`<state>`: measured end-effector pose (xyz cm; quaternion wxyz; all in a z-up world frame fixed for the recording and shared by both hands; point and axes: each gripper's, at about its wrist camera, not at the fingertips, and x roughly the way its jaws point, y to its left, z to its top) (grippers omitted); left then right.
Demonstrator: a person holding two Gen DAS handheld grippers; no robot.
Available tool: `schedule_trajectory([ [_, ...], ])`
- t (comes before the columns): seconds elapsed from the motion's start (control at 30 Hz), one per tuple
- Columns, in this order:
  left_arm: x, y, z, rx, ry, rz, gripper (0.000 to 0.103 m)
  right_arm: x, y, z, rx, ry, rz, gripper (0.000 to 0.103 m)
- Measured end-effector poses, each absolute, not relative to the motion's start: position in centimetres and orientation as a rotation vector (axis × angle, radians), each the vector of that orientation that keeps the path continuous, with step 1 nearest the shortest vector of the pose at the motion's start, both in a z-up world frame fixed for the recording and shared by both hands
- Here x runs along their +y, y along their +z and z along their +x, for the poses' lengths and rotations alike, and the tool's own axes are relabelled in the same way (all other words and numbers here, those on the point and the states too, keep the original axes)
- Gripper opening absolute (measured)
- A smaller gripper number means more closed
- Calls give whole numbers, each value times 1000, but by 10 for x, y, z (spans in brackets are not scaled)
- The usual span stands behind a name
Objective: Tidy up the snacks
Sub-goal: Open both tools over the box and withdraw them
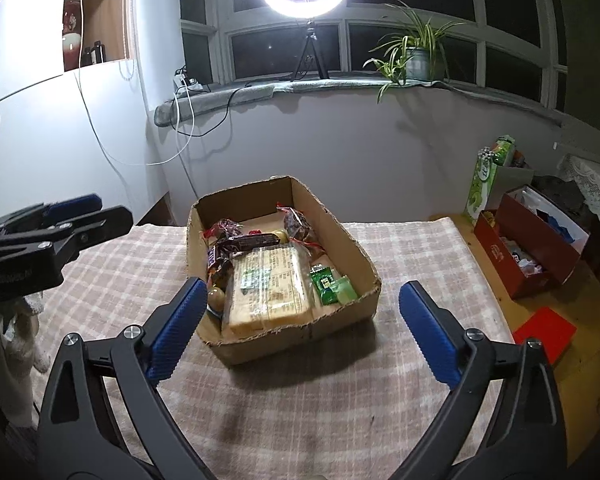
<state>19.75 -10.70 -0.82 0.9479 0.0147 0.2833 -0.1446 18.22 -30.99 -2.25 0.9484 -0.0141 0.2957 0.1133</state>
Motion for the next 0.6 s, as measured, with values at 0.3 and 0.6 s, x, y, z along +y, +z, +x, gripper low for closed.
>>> schedule_trajectory([
  [0.3, -99, -9, 174, 581, -255, 14, 73, -312, -19, 165, 607, 214, -11, 100],
  [0.6, -99, -7, 166, 582, -237, 2, 77, -310, -14, 159, 590, 217, -18, 100],
])
